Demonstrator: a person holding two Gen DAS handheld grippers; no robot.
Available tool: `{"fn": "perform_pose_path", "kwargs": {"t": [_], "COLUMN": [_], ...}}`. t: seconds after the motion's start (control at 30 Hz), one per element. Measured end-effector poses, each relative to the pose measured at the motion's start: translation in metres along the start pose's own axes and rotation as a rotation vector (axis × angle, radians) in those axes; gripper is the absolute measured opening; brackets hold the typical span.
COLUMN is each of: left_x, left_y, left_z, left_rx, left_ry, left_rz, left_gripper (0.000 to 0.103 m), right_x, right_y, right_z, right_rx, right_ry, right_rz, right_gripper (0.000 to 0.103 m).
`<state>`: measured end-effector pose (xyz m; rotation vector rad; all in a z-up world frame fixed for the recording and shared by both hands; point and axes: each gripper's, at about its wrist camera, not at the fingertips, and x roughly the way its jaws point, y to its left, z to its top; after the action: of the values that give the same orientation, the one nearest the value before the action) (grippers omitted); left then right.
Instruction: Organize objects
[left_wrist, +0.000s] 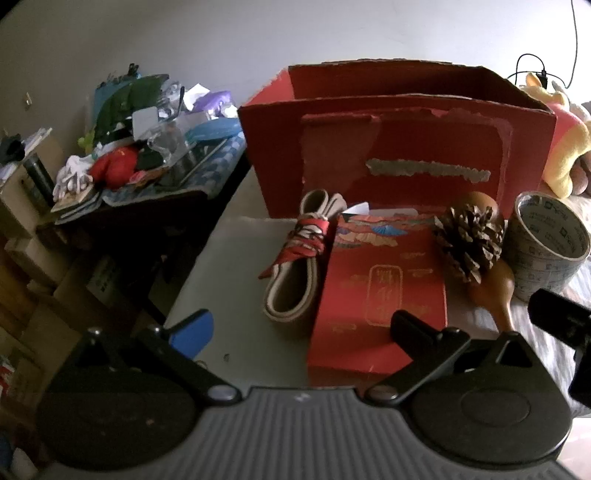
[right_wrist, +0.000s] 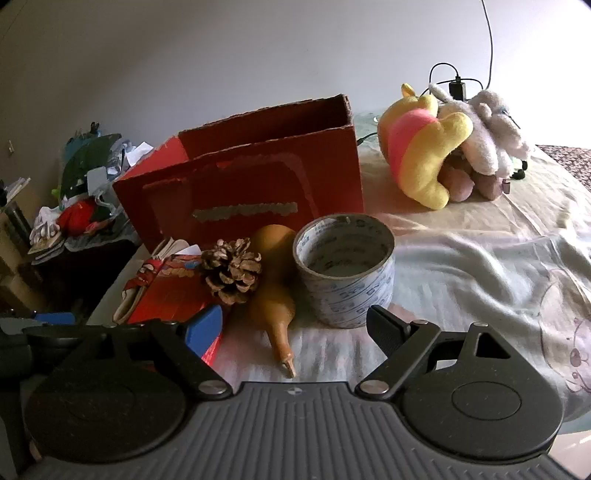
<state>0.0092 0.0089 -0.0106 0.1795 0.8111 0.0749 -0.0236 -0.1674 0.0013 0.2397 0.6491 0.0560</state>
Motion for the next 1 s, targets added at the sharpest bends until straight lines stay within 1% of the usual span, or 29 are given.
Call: {"fn": "perform_pose_path", "kwargs": {"t": [0.1,0.23,0.27,0.33,0.43,0.6,0.73,0.8,1.0], "left_x": [0.0006,0.0009,0.0011,0.0008,0.0002,0.0,-0.001,-0.0019,-0.0044], "left_y": [0.0012,0.0017,0.0011,0.0001,-0.0019,-0.0034,-0.0041,-0.0048,-0.0065], "left_z": [0.0001,0.0,-0.0002,-0.0004,-0.0008,-0.0009,-0.0015,-0.002,-0.0042], "left_rx": [-0.005,-0.012,-0.012,-0.01,-0.003,-0.001,-0.001,0.003,0.005], "left_ry": [0.005,0.007,0.005,0.001,-0.006,-0.008,-0.01,-0.013,-0.018], "left_rz": [-0.007,-0.01,-0.008,-0.003,-0.001,-0.004,-0.001,0.005,0.016], "left_gripper": [0.103,0.103,0.103,0.103,0.103,0.103,0.103,0.103,0.103], "right_x": [0.0006,-0.0003,-0.0012,-0.0031,-0.005,-0.006,-0.0036,-0.0037,-0.0083], "right_y": [0.0018,0.0042,0.0042,0.004,0.003,0.0004,0.0001,-0.0004,-0.0002], "right_z": [0.0,-0.0008,-0.0008,-0.0012,-0.0018,-0.0013,-0.0026,-0.0032,-0.006], "right_rx": [-0.003,-0.019,-0.019,-0.017,-0.01,0.007,0.005,0.009,-0.01], "right_ry": [0.001,-0.015,-0.022,-0.04,-0.055,-0.043,-0.014,-0.004,-0.011], "right_rz": [0.003,-0.016,-0.018,-0.028,-0.04,-0.014,-0.009,0.003,0.002], "right_gripper": [0.088,0.088,0.089,0.094,0.095,0.095,0.09,0.09,0.089]}}
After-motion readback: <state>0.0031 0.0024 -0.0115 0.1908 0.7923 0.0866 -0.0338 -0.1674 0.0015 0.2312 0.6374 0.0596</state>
